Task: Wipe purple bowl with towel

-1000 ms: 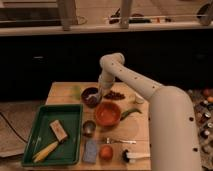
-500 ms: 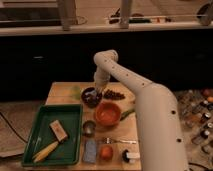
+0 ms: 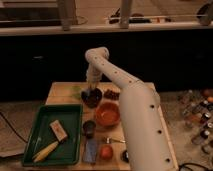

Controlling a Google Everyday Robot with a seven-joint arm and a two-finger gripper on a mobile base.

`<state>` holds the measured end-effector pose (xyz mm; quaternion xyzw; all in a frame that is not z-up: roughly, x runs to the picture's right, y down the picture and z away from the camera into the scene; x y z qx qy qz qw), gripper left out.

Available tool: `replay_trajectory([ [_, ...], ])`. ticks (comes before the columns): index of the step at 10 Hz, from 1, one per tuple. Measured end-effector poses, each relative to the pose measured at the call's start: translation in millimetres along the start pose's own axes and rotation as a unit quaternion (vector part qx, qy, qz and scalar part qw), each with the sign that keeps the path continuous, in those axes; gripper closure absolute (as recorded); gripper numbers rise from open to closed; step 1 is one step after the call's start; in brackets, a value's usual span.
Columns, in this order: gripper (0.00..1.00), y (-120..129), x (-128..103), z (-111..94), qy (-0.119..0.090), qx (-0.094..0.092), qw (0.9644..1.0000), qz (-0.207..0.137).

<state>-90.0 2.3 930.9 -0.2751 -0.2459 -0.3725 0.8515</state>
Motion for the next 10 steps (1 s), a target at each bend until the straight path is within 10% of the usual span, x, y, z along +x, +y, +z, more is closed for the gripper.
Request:
replay_trajectory([
  [5, 1.0, 28, -28, 13, -0.025, -0.017, 0.999, -0.031],
  [10, 1.0, 72, -7, -1, -0.011, -0.033, 0.9994, 0.006],
])
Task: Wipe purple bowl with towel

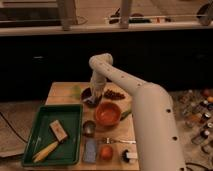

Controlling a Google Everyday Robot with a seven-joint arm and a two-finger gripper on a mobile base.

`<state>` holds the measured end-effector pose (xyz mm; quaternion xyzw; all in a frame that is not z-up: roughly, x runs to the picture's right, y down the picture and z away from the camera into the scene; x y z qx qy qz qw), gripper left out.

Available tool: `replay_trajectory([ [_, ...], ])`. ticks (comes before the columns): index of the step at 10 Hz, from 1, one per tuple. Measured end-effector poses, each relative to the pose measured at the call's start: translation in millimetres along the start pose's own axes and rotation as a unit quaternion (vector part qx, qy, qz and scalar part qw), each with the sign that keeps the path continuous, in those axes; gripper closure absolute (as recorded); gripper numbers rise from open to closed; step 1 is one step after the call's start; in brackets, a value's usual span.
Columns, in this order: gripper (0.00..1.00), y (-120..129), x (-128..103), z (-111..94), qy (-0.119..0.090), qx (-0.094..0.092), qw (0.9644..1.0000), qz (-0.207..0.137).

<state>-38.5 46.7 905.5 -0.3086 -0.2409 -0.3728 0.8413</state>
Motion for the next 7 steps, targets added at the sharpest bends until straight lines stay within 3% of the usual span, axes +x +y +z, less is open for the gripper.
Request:
replay_trajectory([
  [2, 1.0, -3, 13, -8, 0.017, 0.018, 0.9997, 0.005],
  [5, 1.0, -36, 17, -10, 0.03, 0.04, 0.9987, -0.009],
  [7, 1.0, -58, 15, -6, 0.032, 0.046, 0.9981, -0.027],
])
